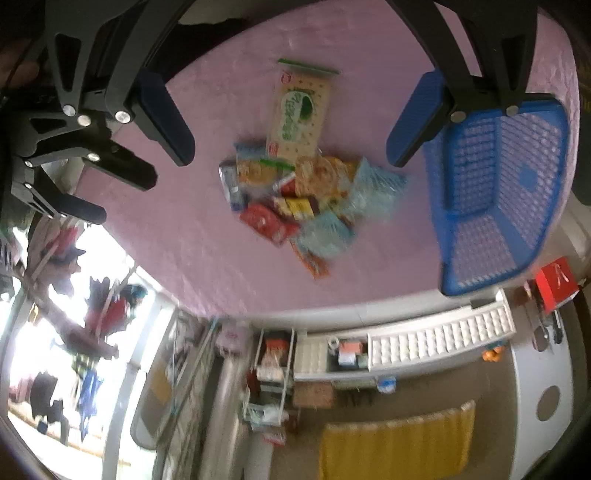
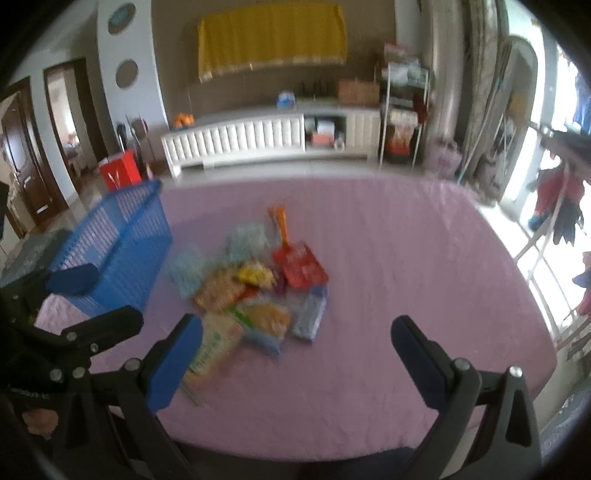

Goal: Organize snacks
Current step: 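Grasp the green cracker pack with left tool while right tool grasps cat bun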

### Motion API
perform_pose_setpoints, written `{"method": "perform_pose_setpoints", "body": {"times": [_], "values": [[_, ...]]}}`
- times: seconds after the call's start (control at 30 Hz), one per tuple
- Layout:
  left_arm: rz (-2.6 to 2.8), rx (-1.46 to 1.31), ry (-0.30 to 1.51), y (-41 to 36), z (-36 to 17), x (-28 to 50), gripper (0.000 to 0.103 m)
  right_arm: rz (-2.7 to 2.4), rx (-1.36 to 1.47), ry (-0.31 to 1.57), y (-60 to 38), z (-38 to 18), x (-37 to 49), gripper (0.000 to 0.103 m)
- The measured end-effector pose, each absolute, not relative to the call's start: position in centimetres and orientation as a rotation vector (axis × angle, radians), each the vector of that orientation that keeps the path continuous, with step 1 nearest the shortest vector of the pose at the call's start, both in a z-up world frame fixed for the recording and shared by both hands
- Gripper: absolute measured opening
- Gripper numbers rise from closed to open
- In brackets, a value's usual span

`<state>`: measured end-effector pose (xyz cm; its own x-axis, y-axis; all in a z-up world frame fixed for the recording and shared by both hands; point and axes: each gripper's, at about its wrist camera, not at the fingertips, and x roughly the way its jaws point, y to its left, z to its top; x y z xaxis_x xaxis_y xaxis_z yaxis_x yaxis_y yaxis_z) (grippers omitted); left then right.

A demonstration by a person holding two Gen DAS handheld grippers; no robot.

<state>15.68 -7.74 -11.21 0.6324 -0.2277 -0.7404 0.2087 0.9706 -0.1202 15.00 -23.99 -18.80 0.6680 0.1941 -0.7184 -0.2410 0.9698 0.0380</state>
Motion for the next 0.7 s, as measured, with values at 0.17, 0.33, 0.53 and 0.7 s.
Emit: {"method": "perform_pose_setpoints", "body": {"times": [0.17, 0.33, 0.53, 0.7], "values": [[-0.248, -0.015, 0.959, -8.8, -15.5, 18.1, 0.103, 0.245, -0.07, 0.885, -25.1, -22.1, 16.5, 0.103], [-0.236, -0.063, 1.075, -8.6, -20.1, 20.0, 0.103, 0.265, -0.063, 0.956, -25.7, -24.7, 17.6, 0.103], [-0.243, -0.056, 1.141, -8.9, -23.2, 20.9, 0.102, 0.279, -0.064, 0.988, -25.6, -26.2, 18.4, 0.103], [-0.261, -0.017, 1.171, -9.6, -24.9, 21.4, 0.094, 0.304, -0.038, 1.002, -25.4, -26.4, 18.5, 0.103]]}}
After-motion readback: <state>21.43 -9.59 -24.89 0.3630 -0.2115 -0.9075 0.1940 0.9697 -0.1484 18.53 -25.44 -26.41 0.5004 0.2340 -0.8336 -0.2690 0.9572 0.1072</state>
